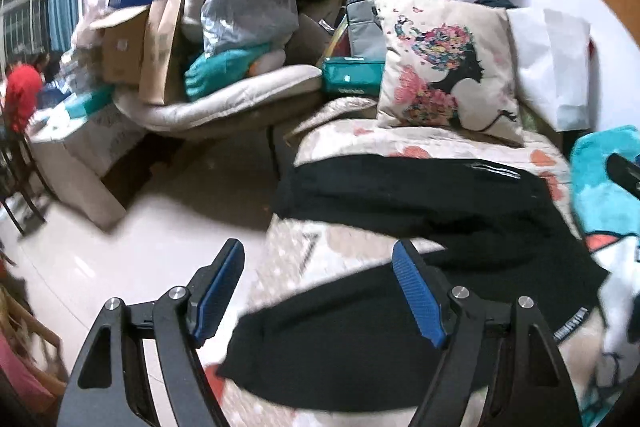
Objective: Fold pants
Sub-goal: 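Move both grippers toward the waistband of the black pants, then close both grippers on the waistband edge of the black pants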
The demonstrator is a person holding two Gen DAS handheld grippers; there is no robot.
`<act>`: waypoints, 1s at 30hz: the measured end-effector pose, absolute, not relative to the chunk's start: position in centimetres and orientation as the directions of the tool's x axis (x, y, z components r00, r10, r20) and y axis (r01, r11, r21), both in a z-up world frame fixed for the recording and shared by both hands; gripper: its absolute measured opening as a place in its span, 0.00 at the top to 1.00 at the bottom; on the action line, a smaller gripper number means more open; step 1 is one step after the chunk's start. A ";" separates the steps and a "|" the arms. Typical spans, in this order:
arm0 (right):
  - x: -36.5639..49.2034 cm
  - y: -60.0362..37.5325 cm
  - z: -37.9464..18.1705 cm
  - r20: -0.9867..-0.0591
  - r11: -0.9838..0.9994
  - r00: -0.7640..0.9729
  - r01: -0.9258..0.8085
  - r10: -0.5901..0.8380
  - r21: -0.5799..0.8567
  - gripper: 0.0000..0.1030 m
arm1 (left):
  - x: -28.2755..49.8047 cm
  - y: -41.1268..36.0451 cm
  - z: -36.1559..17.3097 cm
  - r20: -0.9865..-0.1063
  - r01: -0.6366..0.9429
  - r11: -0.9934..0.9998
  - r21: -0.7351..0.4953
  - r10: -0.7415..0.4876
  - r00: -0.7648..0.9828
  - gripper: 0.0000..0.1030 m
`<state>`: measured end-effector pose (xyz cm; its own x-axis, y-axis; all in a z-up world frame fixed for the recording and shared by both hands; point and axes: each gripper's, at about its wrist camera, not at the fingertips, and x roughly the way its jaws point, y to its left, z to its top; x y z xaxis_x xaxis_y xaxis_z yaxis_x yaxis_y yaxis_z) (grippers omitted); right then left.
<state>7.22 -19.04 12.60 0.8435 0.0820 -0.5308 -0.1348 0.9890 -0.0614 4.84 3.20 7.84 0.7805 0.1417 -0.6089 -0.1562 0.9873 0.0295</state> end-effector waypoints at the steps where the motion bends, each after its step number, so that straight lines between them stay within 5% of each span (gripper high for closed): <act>1: 7.8 -18.9 12.6 -0.530 0.988 0.844 -0.139 0.080 -0.072 0.00 | 5.8 3.0 8.1 -0.607 -0.157 0.987 0.046 0.152 0.780 0.26; 12: 13.9 -19.8 11.8 -0.512 0.986 0.858 -0.056 -0.031 -0.154 0.00 | 14.1 1.7 7.5 -0.629 -0.131 0.989 0.071 0.147 0.764 0.26; 19: 20.0 -20.2 8.2 -0.661 0.974 0.743 -0.213 0.106 -0.083 0.00 | 18.4 2.6 5.4 -0.657 -0.097 0.987 0.132 0.160 0.737 0.26; 30: 28.6 -25.1 3.9 -0.749 0.991 0.658 -0.135 0.084 -0.007 0.00 | 28.2 7.7 1.8 -0.716 -0.073 0.994 0.076 0.106 0.690 0.26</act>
<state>28.62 -25.10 3.94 0.6575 0.0841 -0.7487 -0.1350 0.9908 -0.0073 28.25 7.72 1.77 0.6901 0.1055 -0.7159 -0.0730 0.9944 0.0762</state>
